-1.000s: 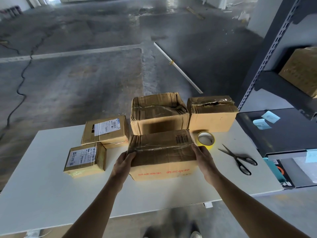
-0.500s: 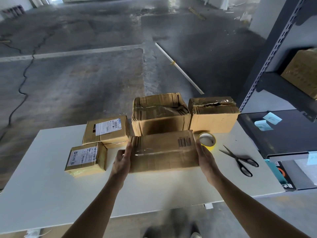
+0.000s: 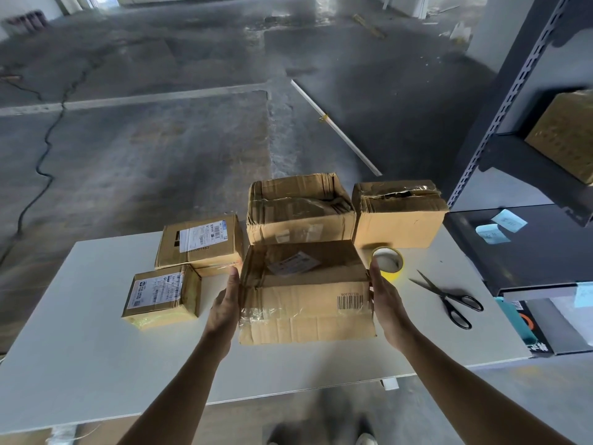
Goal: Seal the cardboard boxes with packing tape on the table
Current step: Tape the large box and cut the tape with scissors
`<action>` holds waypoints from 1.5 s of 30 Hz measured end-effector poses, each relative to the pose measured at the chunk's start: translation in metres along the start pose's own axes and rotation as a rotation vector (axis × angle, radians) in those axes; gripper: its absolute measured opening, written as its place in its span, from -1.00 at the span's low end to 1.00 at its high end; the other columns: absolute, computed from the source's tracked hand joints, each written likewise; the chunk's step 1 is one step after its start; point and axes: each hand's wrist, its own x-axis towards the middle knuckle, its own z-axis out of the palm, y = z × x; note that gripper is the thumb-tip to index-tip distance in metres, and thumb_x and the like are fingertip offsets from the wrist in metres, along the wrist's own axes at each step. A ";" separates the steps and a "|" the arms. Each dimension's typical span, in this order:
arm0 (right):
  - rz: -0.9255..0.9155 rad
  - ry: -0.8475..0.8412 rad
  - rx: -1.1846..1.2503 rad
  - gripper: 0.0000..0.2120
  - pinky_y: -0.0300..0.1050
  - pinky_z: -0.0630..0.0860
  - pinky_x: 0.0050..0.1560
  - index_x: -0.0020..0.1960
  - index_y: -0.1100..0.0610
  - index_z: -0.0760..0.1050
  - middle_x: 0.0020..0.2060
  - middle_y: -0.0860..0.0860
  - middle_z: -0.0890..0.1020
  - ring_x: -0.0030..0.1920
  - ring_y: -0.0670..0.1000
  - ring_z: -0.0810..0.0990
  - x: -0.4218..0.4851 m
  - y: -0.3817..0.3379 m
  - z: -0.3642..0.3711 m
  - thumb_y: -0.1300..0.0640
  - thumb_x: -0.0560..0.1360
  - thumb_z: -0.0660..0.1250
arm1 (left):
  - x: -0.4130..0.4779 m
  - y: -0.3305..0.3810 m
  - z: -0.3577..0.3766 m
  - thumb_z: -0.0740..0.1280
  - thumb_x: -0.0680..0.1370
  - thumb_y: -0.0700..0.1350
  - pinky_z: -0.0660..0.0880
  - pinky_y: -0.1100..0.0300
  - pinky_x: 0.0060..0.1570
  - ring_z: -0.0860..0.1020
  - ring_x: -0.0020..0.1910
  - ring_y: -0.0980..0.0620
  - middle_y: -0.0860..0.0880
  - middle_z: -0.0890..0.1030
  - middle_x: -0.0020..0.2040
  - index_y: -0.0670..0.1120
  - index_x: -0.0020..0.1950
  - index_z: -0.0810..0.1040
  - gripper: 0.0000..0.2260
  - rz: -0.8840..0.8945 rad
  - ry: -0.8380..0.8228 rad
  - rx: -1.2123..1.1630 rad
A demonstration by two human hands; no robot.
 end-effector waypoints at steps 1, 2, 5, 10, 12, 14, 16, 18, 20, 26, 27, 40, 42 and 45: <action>0.001 -0.013 0.017 -0.63 -0.31 0.54 -0.38 0.01 -0.10 0.51 -0.24 -0.07 0.67 -0.28 -0.16 0.67 0.000 0.000 0.000 -0.17 0.67 -0.04 | -0.001 0.000 0.000 -0.03 0.59 0.29 0.34 0.05 0.18 0.52 0.04 0.10 0.10 0.61 0.01 0.12 0.06 0.58 -0.55 0.017 -0.009 0.009; -0.004 -0.024 0.034 -0.64 -0.31 0.54 -0.37 0.03 -0.09 0.51 -0.22 -0.08 0.68 -0.28 -0.17 0.67 -0.001 0.002 0.000 -0.16 0.67 -0.03 | -0.002 -0.001 0.000 0.00 0.57 0.30 0.36 0.10 0.11 0.52 0.05 0.12 0.11 0.62 0.02 0.12 0.09 0.58 -0.56 0.032 -0.022 0.025; -0.005 -0.046 0.023 -0.68 -0.26 0.56 -0.30 0.08 -0.04 0.48 -0.15 -0.02 0.67 -0.21 -0.11 0.67 -0.001 0.004 0.000 -0.15 0.66 0.01 | -0.001 -0.006 -0.001 0.11 0.53 0.30 0.43 0.12 -0.01 0.53 0.08 0.08 0.07 0.62 0.08 0.06 0.18 0.55 -0.56 0.071 -0.044 0.047; 0.027 -0.043 0.023 -0.72 -0.18 0.57 -0.32 0.27 0.04 0.40 0.03 0.10 0.64 -0.09 0.04 0.67 0.003 0.012 -0.002 -0.07 0.63 0.21 | 0.005 -0.021 -0.006 0.29 0.54 0.20 0.54 -0.12 0.14 0.57 0.09 -0.15 -0.14 0.61 0.10 -0.06 0.24 0.50 -0.58 0.046 -0.018 0.041; 0.028 -0.039 0.004 -0.73 -0.13 0.58 -0.29 0.28 0.05 0.41 0.06 0.14 0.64 -0.07 0.09 0.67 0.007 0.015 -0.002 -0.03 0.63 0.24 | 0.005 -0.023 -0.008 0.26 0.61 0.12 0.55 -0.10 0.13 0.58 0.09 -0.15 -0.14 0.62 0.09 -0.06 0.22 0.50 -0.68 0.049 -0.005 0.036; 0.023 -0.040 -0.009 -0.77 -0.12 0.57 -0.29 0.25 0.03 0.42 0.06 0.15 0.64 -0.06 0.09 0.68 0.008 0.017 -0.001 0.00 0.63 0.24 | 0.001 -0.022 -0.009 0.26 0.60 0.12 0.55 -0.07 0.09 0.58 0.06 -0.15 -0.13 0.62 0.06 -0.06 0.19 0.51 -0.70 0.055 0.003 0.028; 0.007 -0.046 -0.031 -0.80 -0.11 0.58 -0.27 0.24 0.01 0.43 0.04 0.14 0.65 -0.08 0.08 0.68 0.009 0.018 0.000 0.01 0.63 0.24 | -0.005 -0.020 -0.009 0.25 0.53 0.15 0.54 -0.07 0.06 0.57 0.05 -0.15 -0.14 0.62 0.04 -0.08 0.17 0.51 -0.64 0.060 0.014 0.028; -0.002 -0.057 -0.056 -0.79 -0.04 0.59 -0.20 0.21 -0.02 0.44 0.03 0.12 0.65 -0.06 0.08 0.68 0.009 0.018 0.001 -0.02 0.61 0.27 | -0.009 -0.023 -0.011 0.24 0.59 0.07 0.53 -0.07 0.02 0.56 0.06 -0.19 -0.16 0.61 0.03 -0.11 0.17 0.50 -0.70 0.058 0.018 0.030; -0.008 -0.060 -0.074 -0.71 0.08 0.60 -0.03 0.16 -0.09 0.47 0.04 0.08 0.64 0.02 0.09 0.66 0.009 0.019 0.002 -0.13 0.48 0.32 | -0.015 -0.026 -0.013 0.24 0.55 0.07 0.52 -0.08 -0.01 0.56 0.08 -0.21 -0.17 0.63 0.04 -0.12 0.19 0.51 -0.67 0.061 0.035 0.031; -0.045 -0.143 -0.115 -0.64 0.06 0.54 0.13 0.14 -0.16 0.46 0.13 0.05 0.62 0.14 0.05 0.60 0.014 0.023 0.006 -0.23 0.38 0.27 | -0.031 -0.030 -0.018 0.19 0.55 0.12 0.53 0.04 -0.06 0.59 0.08 -0.12 -0.12 0.66 0.06 -0.13 0.22 0.50 -0.60 0.066 0.067 0.062; -0.048 -0.159 -0.110 -0.60 0.05 0.54 0.13 0.17 -0.13 0.46 0.14 0.06 0.62 0.14 0.06 0.61 0.014 0.023 0.007 -0.24 0.38 0.28 | -0.033 -0.031 -0.019 0.19 0.56 0.10 0.53 0.03 -0.07 0.59 0.07 -0.14 -0.12 0.66 0.04 -0.13 0.20 0.51 -0.63 0.066 0.079 0.063; -0.096 -0.210 -0.028 -0.71 -0.02 0.63 -0.04 0.31 0.03 0.45 0.10 0.16 0.58 0.05 0.06 0.67 0.004 0.020 0.045 0.02 0.61 0.29 | -0.047 -0.044 -0.062 0.25 0.37 0.25 0.54 -0.23 0.13 0.62 0.06 -0.12 -0.02 0.70 0.00 -0.01 0.07 0.64 -0.54 0.146 0.269 0.081; -0.102 -0.209 -0.015 -0.68 0.05 0.64 0.02 0.32 0.05 0.45 0.12 0.18 0.58 0.06 0.08 0.66 0.001 0.022 0.058 0.00 0.60 0.30 | -0.044 -0.041 -0.075 0.24 0.35 0.25 0.53 -0.23 0.14 0.62 0.06 -0.12 0.00 0.70 -0.01 0.01 0.06 0.64 -0.55 0.181 0.263 0.076; -0.135 -0.201 -0.012 -0.51 0.04 0.66 0.02 0.34 0.05 0.44 0.13 0.16 0.59 0.08 0.07 0.66 -0.008 0.018 0.083 -0.16 0.51 0.34 | -0.039 -0.037 -0.097 0.27 0.41 0.18 0.56 -0.08 0.11 0.62 0.08 -0.01 0.15 0.69 -0.01 0.08 0.07 0.62 -0.67 0.222 0.250 0.034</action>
